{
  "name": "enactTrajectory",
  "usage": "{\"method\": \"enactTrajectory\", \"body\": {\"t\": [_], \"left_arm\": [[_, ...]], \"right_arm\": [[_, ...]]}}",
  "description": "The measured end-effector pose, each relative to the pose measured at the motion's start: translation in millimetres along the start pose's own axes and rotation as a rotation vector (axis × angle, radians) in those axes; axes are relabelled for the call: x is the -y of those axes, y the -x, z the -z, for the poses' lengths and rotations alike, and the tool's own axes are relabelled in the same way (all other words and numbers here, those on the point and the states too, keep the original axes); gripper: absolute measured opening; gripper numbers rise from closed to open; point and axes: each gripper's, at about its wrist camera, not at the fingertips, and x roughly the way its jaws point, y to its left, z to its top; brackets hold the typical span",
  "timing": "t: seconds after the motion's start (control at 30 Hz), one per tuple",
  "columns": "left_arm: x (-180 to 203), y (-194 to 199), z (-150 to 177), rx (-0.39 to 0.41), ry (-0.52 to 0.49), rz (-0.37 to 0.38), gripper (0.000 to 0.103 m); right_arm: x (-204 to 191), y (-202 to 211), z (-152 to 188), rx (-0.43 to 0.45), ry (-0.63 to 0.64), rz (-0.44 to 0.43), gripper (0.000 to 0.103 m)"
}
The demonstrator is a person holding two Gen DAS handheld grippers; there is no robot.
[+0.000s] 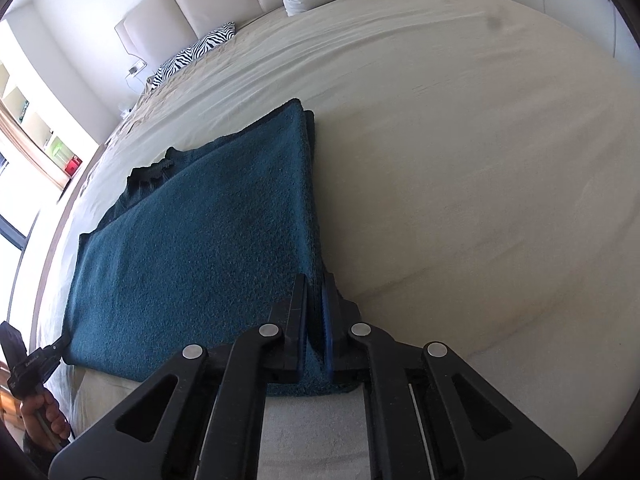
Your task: Fold small clothes
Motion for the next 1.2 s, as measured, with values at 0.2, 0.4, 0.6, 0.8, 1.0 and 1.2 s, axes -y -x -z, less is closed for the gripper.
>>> {"method": "enactTrajectory", "body": {"t": [0.2,0.4,0.6,0.8,1.0,1.2], "left_arm": [[-3.6,6.6,10.5,0.005,0.002,-0.004,0.007],[-6.9,4.4,12.6,0.002,0.029,0.01,0.007],[-12.6,1.2,9.0,-0.01,0.066,0.036,0.007],[-14.9,0.3,6.9,-0.016,0.088,0.048,0.007],[-16.2,0.7,5.3,-0.017,0.088,0.049,0.007],[-22.6,2.4,4.4,-0.019,0.109,0.062,0.014]], "right_arm": [[-0.5,-1.6,1.6,-0.003,0.003,-0.01,0.006],[4.2,7.4,6.0,-0.005,-0.053,-0.028,0.006],[-5.5,7.8,18.0,-0.022,0.051,0.025,0.005],[-0.5,10.4,19.6,-0.034,-0.006,0.015,0.005],[13.1,10.7,17.1,-0.055,-0.07,-0.017,0.005],[11.3,-0.9,19.1,-0.108,-0.046,-0.025,0.005]]}}
